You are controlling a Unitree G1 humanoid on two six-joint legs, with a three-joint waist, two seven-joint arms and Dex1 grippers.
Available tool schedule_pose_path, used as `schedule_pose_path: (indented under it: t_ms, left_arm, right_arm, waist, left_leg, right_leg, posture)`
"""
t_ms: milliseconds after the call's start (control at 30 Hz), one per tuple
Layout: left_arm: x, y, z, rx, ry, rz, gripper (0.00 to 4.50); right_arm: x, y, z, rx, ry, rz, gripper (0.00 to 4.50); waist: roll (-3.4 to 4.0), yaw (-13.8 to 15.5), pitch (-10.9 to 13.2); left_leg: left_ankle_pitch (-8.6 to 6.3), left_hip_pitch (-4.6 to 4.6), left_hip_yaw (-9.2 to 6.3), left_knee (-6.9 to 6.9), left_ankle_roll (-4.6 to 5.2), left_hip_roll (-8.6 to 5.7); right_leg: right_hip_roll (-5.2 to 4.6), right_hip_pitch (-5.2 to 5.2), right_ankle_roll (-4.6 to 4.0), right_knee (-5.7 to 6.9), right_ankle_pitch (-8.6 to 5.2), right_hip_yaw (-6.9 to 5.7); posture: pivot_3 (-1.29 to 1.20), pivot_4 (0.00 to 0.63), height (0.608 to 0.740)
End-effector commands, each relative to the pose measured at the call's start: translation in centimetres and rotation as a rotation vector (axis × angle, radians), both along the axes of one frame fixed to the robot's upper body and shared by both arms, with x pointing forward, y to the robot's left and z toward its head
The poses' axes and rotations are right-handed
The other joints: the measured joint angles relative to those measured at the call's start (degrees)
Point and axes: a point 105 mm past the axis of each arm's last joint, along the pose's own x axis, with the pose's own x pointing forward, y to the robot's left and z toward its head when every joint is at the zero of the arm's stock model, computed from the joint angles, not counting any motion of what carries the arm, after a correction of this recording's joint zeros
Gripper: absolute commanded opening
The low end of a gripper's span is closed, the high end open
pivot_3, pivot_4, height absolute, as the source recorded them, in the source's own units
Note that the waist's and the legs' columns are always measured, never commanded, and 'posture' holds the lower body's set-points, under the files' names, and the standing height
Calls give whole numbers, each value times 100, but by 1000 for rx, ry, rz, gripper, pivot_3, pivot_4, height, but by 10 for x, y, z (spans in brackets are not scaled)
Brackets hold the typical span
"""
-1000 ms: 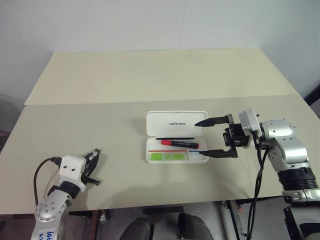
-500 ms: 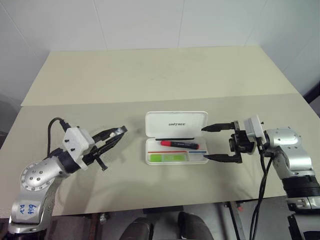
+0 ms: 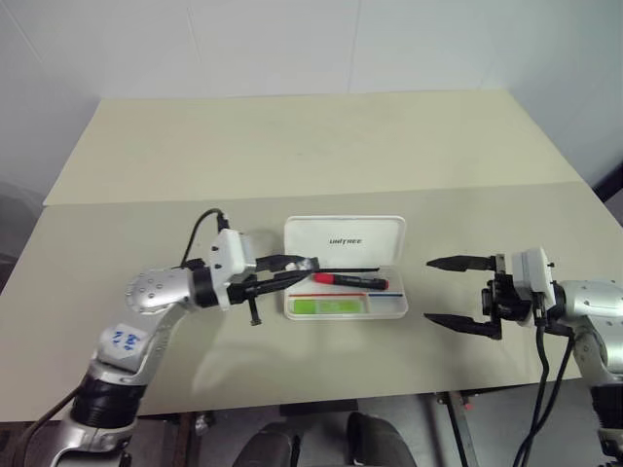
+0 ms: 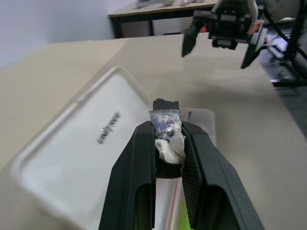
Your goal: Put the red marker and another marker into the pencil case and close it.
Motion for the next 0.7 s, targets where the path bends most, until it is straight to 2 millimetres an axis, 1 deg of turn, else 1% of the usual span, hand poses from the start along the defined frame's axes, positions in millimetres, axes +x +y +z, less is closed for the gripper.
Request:
schedule_pose_path:
  t_ms: [33,167,333,467,600,700]
  left_arm:
    - [-1,-14,-1,13,-45,-57,397]
    - [4,-35,-5,-9,-33,-113,397]
    - [9,-57,-12,-2,-26,-181,397]
    - [14,-68,-17,-3,-18,-194,397]
    - [20,-79,-27,8,6,-190,397]
    - [23,-85,-29,5,13,-187,397]
  right_arm:
    - [-8,-9,17,-14,-53,-39,4500]
    - [-19,-13,17,-25,-38,-78,4500]
    - [-29,-11,20,-29,-27,-97,4500]
    - [-33,-9,23,-30,-26,-104,4500]
    - [-34,-4,25,-21,-34,-112,4500]
    - [-33,-1,24,-14,-37,-112,4500]
  waist:
    - [-1,-13,0]
    - [-2,26,0]
    - [-5,79,-2]
    - [-7,97,-2]
    - [-8,105,-2]
    - [-9,105,-1]
  left_leg:
    - [0,2,3,2,1,0]
    - [0,2,3,4,0,1]
    - [1,6,8,14,-1,0]
    - [1,8,9,17,-1,0]
    - [1,7,8,16,0,0]
    - [2,6,8,15,0,-1]
  right_leg:
    - [0,0,2,0,1,2]
    - [1,3,5,-3,2,2]
    - [1,12,12,-7,6,6]
    - [1,16,15,-10,8,7]
    - [1,15,16,-10,8,6]
    - [1,15,17,-11,9,5]
  posture:
    - [0,150,740]
    - [0,150,740]
    - [0,150,740]
    - [0,150,740]
    - [0,150,740]
    - [0,150,740]
